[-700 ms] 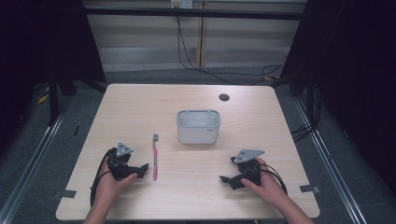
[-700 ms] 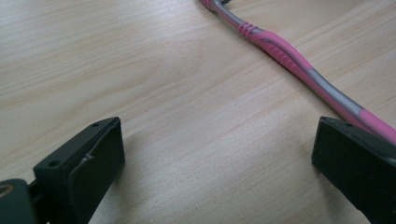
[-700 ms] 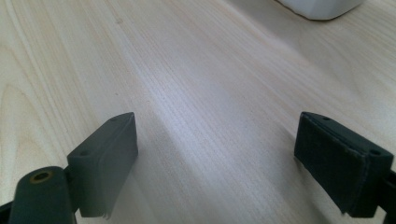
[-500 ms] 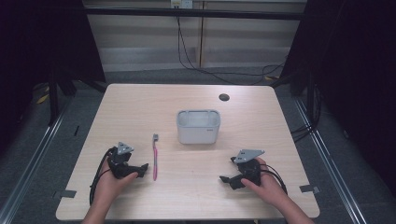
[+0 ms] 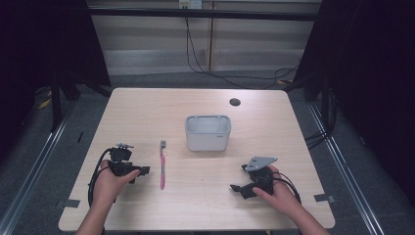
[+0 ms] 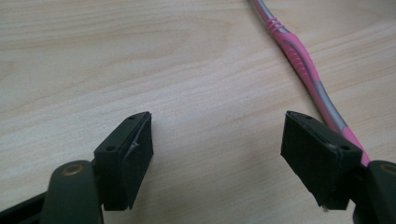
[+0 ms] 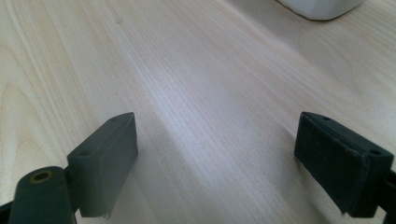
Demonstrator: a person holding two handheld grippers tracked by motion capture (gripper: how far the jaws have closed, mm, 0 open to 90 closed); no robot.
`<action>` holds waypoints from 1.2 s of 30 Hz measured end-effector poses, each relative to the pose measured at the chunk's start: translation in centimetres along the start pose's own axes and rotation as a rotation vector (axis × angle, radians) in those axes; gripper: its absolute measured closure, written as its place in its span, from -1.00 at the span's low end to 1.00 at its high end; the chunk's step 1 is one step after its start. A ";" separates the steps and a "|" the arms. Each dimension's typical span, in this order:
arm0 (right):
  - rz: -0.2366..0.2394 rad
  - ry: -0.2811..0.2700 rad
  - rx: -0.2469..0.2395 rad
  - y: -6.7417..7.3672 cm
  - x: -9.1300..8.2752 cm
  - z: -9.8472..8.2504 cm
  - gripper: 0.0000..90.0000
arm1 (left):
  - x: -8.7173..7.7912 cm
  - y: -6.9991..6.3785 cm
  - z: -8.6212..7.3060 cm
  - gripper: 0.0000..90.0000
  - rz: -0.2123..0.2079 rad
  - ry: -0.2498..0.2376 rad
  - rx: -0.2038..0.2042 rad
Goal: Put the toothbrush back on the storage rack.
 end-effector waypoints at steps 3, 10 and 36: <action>0.000 0.000 0.000 0.0 0.0 0.0 -0.72 | 0.0 0.1 0.5 -0.42 -0.006 0.021 -0.022; 0.000 0.000 0.000 0.0 0.0 0.0 -0.72 | 0.3 -0.1 0.9 -0.32 -0.030 0.036 -0.019; 0.000 0.000 0.000 0.0 0.0 0.0 -0.72 | 1.4 -2.3 4.2 -0.17 -0.029 0.036 -0.040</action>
Point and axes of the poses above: each handheld gripper's, and its own axes: x roughly forward along the jaws, z roughly out of its top, y roughly to its left, the point moved 4 cm from there along x, roughly forward along the jaws, and after that the axes turned 6 degrees about -y, right-handed, at the moved point
